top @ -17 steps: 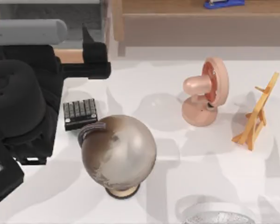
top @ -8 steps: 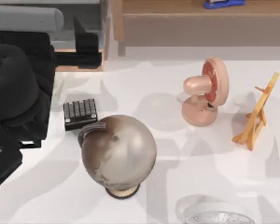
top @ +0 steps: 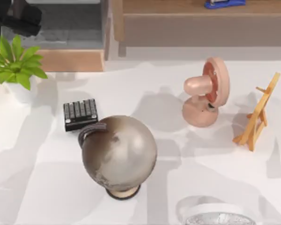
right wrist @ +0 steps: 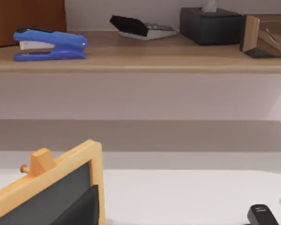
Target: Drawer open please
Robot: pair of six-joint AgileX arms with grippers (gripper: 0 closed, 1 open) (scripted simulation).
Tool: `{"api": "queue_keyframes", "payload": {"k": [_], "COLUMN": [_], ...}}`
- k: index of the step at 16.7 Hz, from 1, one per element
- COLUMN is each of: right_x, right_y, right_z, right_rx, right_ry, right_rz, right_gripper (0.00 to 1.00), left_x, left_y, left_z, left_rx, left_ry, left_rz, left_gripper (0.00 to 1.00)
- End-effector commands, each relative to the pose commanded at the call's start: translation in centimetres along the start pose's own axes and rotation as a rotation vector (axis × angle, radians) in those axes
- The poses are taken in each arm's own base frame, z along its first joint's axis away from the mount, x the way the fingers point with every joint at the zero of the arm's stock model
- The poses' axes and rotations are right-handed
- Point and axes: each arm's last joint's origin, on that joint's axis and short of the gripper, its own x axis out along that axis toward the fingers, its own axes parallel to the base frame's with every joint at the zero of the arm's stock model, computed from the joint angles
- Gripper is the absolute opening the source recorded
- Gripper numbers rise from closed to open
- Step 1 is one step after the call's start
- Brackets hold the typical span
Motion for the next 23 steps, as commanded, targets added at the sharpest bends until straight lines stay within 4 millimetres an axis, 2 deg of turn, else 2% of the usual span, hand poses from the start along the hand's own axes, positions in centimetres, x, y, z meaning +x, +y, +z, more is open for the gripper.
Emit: {"api": "queue_keyframes", "payload": {"k": [3,6,10,13,16,23], "right_x": [0.0,0.0,0.0,0.0,0.0,0.0], "right_y": [0.0,0.0,0.0,0.0,0.0,0.0], "right_z": [0.0,0.0,0.0,0.0,0.0,0.0], "right_rx": [0.000,0.000,0.000,0.000,0.000,0.000], "right_ry": [0.000,0.000,0.000,0.000,0.000,0.000], "right_rz": [0.000,0.000,0.000,0.000,0.000,0.000], "right_gripper": [1.00,1.00,1.00,1.00,1.00,1.00], "left_x": [4.3,7.5,9.7,10.2,10.3,10.5], "left_y": [3.3,6.1,7.7,7.9,7.7,7.6], "left_z": [-4.5,-10.1,-17.9,-22.4,-24.7,-24.8], "left_rx": [0.248,0.496,0.769,0.907,0.973,0.977], "left_ry": [-0.006,-0.016,-0.050,-0.086,-0.110,-0.112], "left_rz": [0.023,0.011,-0.058,-0.108,-0.135,-0.138], "left_gripper": [1.00,1.00,1.00,1.00,1.00,1.00]}}
